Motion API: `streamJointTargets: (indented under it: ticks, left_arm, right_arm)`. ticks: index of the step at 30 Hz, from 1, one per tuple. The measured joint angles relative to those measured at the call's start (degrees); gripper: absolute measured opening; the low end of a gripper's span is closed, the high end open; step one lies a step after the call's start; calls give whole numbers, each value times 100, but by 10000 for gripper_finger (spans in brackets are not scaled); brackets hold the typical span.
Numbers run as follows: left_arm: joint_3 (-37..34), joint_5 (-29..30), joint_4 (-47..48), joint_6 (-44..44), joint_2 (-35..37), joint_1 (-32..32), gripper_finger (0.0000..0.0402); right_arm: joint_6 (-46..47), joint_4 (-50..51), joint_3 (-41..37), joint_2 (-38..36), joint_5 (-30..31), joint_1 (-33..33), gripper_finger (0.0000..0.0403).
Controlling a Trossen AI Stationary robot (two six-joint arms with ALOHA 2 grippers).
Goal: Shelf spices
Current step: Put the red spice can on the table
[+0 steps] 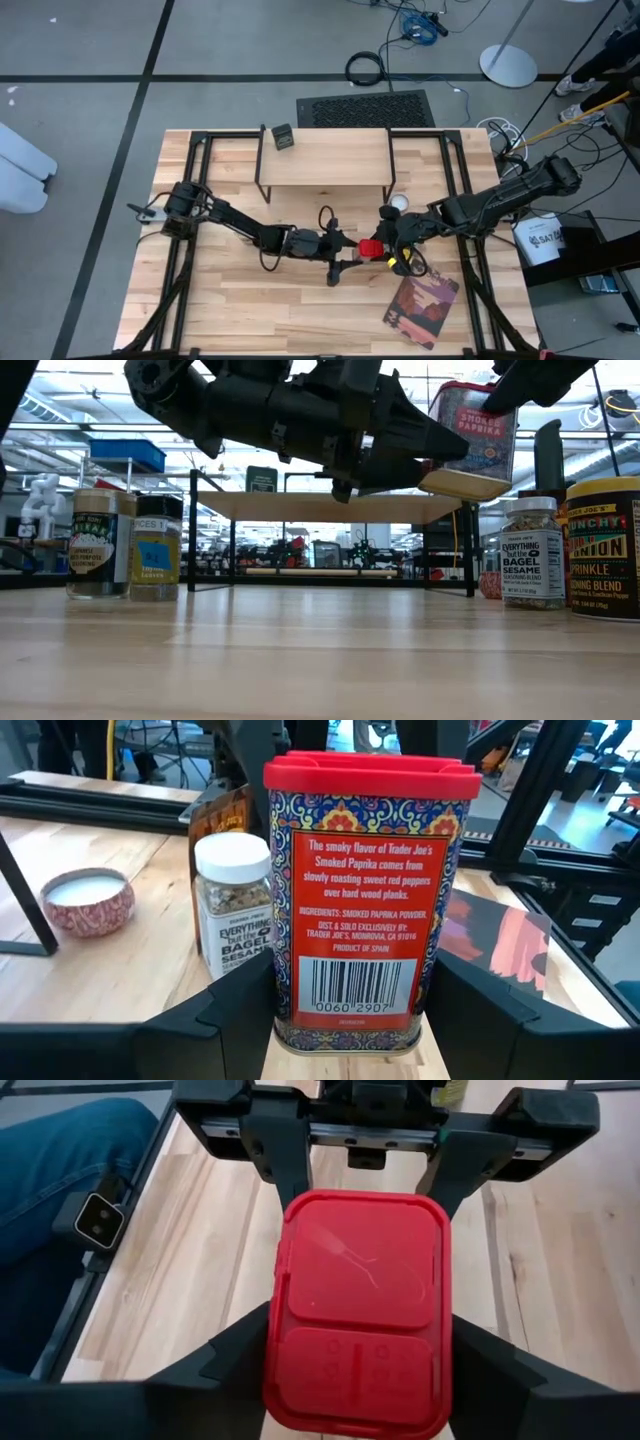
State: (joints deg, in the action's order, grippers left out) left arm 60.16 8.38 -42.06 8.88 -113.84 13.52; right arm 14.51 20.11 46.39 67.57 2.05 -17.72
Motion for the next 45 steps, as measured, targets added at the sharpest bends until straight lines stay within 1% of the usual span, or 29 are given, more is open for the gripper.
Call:
streamJointTargets:
  ticks: [4,10,12,19,24,28,38,41,45]
  left_arm:
    - [0,25,21,3,0,-4,231]
    - [0,61,21,-8,0,1,233]
    - [0,57,17,-21,0,2,243]
    - [-11,60,75,-42,-2,18,297]
    - [-14,69,119,-39,41,66,308]
    - [-17,157,261,-84,339,94,309]
    - [-15,643,1331,-599,1448,152,309]
    - [-15,860,1556,-685,1695,238,309]
    - [-15,1100,1696,-799,1865,381,309]
  right_arm:
    - [59,10,0,0,-4,4,209]
    - [69,27,0,0,-31,2,222]
    - [74,60,0,-2,-36,2,222]
    - [237,324,-7,-7,-135,-2,217]
    - [305,370,-7,-7,-109,-2,217]
    - [307,442,-7,-7,-66,-2,216]
    - [193,487,-7,57,-34,-134,216]
    - [246,509,-7,65,-13,-205,216]
    - [320,509,-7,70,206,-347,217]
